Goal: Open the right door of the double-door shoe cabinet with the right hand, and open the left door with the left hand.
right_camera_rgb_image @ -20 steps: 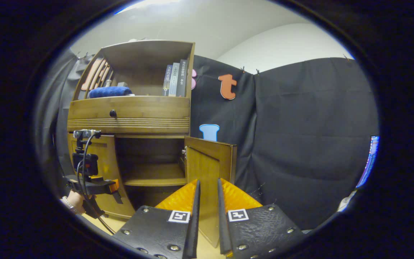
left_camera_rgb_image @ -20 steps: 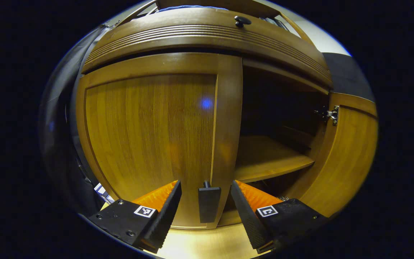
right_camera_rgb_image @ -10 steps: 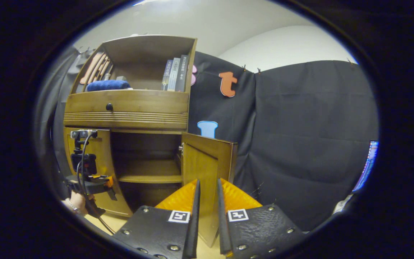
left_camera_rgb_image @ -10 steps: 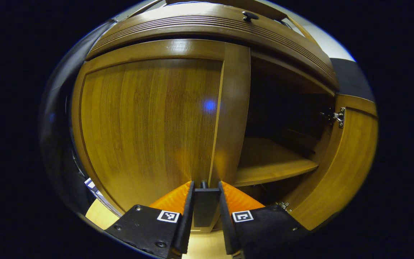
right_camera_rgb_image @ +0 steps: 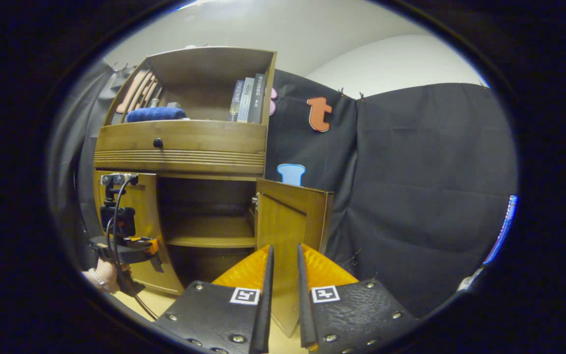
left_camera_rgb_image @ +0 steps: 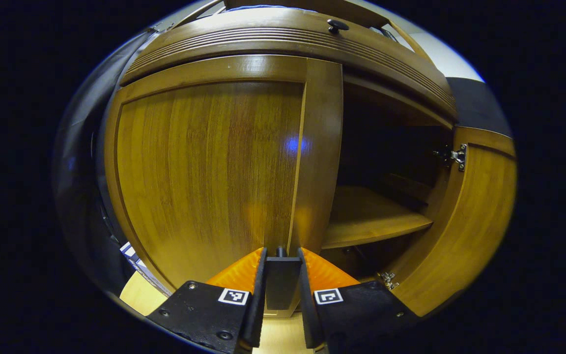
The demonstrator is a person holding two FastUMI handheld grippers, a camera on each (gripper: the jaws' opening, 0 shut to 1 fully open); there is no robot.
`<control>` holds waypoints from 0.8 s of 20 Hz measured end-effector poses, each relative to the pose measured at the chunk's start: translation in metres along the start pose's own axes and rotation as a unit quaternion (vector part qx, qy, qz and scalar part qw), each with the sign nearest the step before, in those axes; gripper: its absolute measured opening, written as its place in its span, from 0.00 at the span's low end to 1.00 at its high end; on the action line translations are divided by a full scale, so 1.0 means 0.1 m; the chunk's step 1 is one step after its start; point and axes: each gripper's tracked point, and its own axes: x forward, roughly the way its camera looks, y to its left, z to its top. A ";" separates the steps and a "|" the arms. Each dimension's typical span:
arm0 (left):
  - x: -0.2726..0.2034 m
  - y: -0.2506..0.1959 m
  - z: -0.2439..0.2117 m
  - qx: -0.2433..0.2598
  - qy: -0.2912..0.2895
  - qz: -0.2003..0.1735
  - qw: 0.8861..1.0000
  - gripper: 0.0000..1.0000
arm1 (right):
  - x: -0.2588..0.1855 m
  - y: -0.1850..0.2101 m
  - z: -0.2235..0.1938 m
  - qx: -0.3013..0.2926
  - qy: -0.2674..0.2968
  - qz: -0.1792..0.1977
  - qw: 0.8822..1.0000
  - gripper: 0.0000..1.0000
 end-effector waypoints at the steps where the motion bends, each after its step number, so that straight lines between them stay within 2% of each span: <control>1: -0.04 0.01 0.00 0.000 -0.002 -0.001 1.000 0.34 | -0.01 0.02 -0.01 0.001 0.001 0.004 1.000 0.24; 11: -0.55 0.10 -0.09 -0.020 -0.009 -0.005 1.000 0.33 | -0.13 0.30 -0.02 -0.007 0.001 0.057 0.998 0.24; 13: -0.67 0.14 -0.11 -0.024 -0.010 -0.003 1.000 0.36 | -0.18 0.36 -0.04 -0.008 0.002 0.069 0.998 0.24; 16: -0.82 0.20 -0.14 -0.031 -0.010 0.001 0.999 0.34 | -0.21 0.47 -0.07 -0.009 0.007 0.087 0.996 0.24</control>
